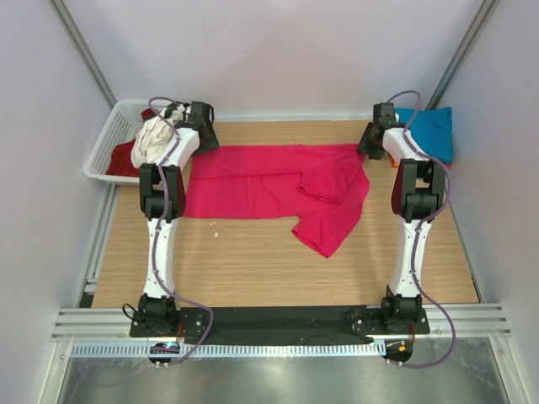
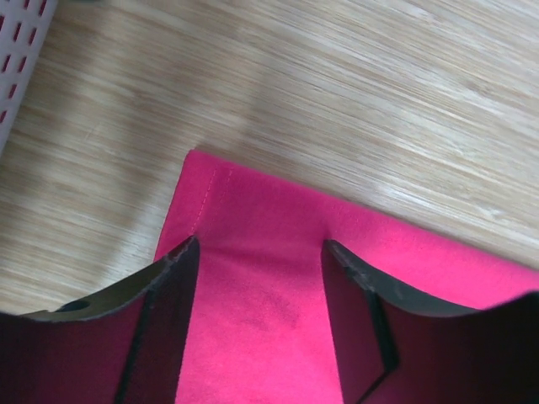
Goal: Fold and stack the t-shirts
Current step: Fold the tshirt
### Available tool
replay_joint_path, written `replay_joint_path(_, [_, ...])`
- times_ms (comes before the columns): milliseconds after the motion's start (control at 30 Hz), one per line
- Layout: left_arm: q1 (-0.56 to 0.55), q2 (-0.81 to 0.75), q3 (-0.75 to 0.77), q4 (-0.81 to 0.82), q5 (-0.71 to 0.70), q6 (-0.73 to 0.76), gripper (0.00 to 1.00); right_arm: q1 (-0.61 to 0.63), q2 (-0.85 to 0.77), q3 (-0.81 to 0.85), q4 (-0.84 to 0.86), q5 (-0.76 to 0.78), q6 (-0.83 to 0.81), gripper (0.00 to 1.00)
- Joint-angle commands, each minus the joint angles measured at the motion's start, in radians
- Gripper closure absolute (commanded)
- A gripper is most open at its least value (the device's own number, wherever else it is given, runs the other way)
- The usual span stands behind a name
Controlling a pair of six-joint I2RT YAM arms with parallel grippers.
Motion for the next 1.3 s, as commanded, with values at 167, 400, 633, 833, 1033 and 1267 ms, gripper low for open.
replay_joint_path(167, [-0.047,-0.136,0.041,0.033,0.047,0.156,0.29,0.007,-0.193,0.043,-0.037,-0.250,-0.022,0.50])
replay_joint_path(400, [-0.050,-0.299,-0.080,0.010,0.115,0.082,0.30,0.054,-0.279,-0.168,-0.001,-0.247,0.013,0.58])
replay_joint_path(633, [-0.047,-0.391,-0.302,0.031,0.084,-0.002,0.32,0.056,-0.252,-0.279,0.071,-0.239,0.039,0.67])
replay_joint_path(833, [-0.042,-0.402,-0.411,0.030,0.058,-0.071,0.36,0.054,-0.223,-0.342,0.090,-0.224,0.032,0.70])
replay_joint_path(1033, [-0.039,-0.417,-0.459,0.014,0.022,-0.085,0.37,0.056,-0.198,-0.376,0.094,-0.216,0.018,0.71])
replay_joint_path(1267, [-0.015,-0.374,-0.484,0.014,0.018,-0.110,0.38,0.056,-0.201,-0.320,0.076,-0.219,0.003,0.70])
